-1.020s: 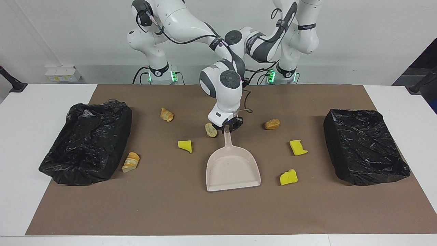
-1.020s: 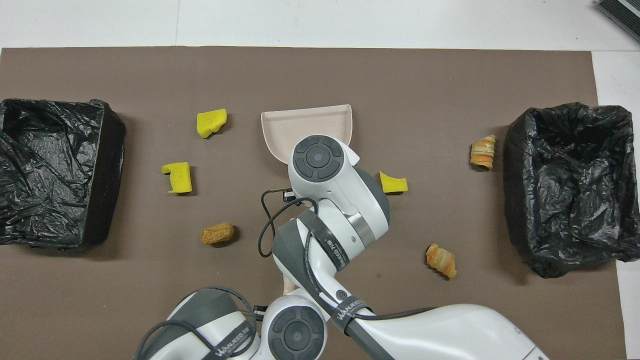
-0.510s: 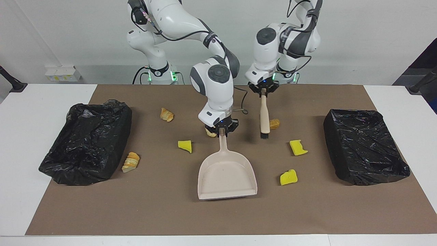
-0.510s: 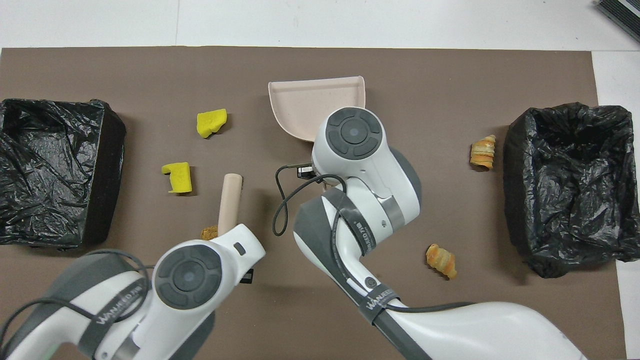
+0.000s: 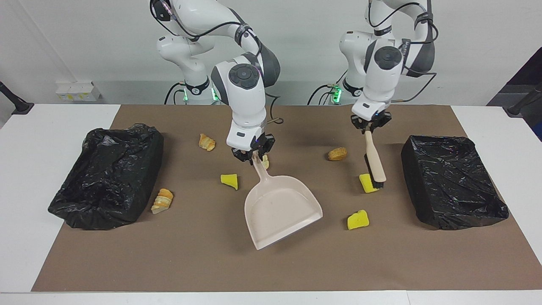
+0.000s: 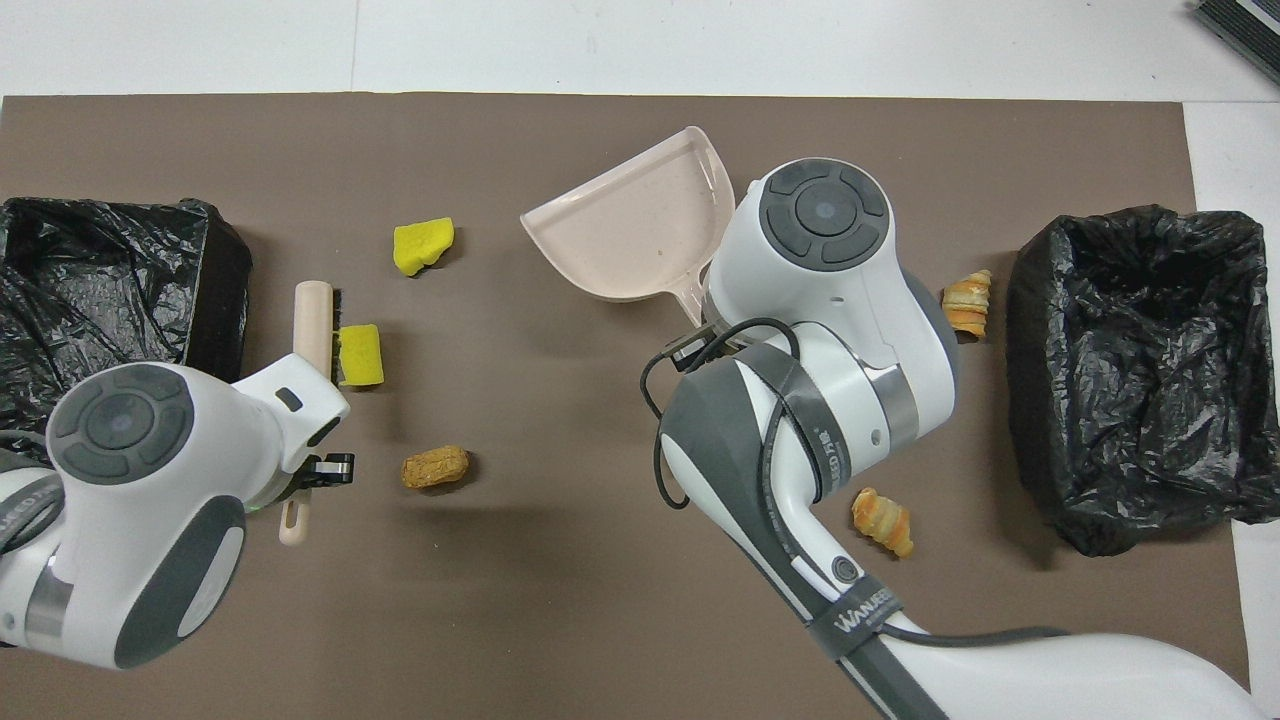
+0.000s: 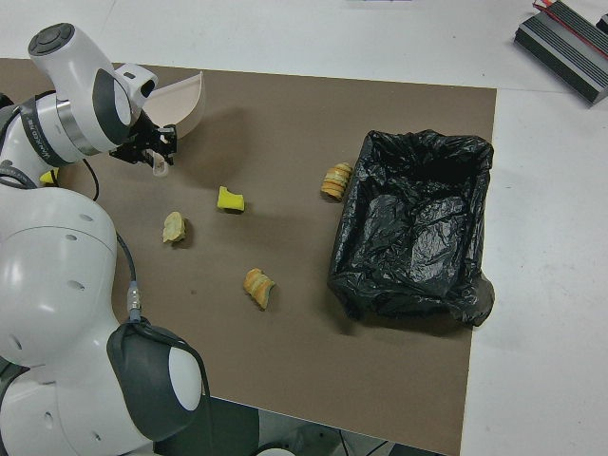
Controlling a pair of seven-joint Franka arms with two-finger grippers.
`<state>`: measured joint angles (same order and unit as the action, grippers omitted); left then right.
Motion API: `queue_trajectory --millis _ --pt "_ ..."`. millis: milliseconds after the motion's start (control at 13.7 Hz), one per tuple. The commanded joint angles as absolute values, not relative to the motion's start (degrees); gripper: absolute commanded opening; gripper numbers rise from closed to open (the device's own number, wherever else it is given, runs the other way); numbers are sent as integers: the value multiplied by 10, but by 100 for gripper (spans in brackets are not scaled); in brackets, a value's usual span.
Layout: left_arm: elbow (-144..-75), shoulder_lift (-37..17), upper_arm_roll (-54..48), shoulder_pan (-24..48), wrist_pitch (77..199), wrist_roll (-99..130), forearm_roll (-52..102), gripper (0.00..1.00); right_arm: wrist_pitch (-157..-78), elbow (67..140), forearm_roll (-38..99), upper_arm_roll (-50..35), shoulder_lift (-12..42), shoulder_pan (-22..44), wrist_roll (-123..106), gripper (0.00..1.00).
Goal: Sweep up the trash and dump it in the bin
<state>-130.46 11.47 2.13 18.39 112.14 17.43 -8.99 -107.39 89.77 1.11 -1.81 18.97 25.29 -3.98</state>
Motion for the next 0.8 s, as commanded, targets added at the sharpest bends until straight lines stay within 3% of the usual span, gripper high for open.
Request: queue_trajectory --millis 0,291,437,729 --pt "-1295 81 14 169 1136 175 -101 0 -1077 967 8 -24 145 250 -194 0" --pt "-1291 41 14 158 1187 174 -101 0 -1101 1016 -38 -23 123 250 -414 0" --pt "-1266 19 13 122 1195 173 -102 0 -1130 1014 -75 -24 143 255 -488 0" --pt "-1265 15 14 120 1198 178 -103 0 -1164 1002 -97 -26 191 264 -534 0"
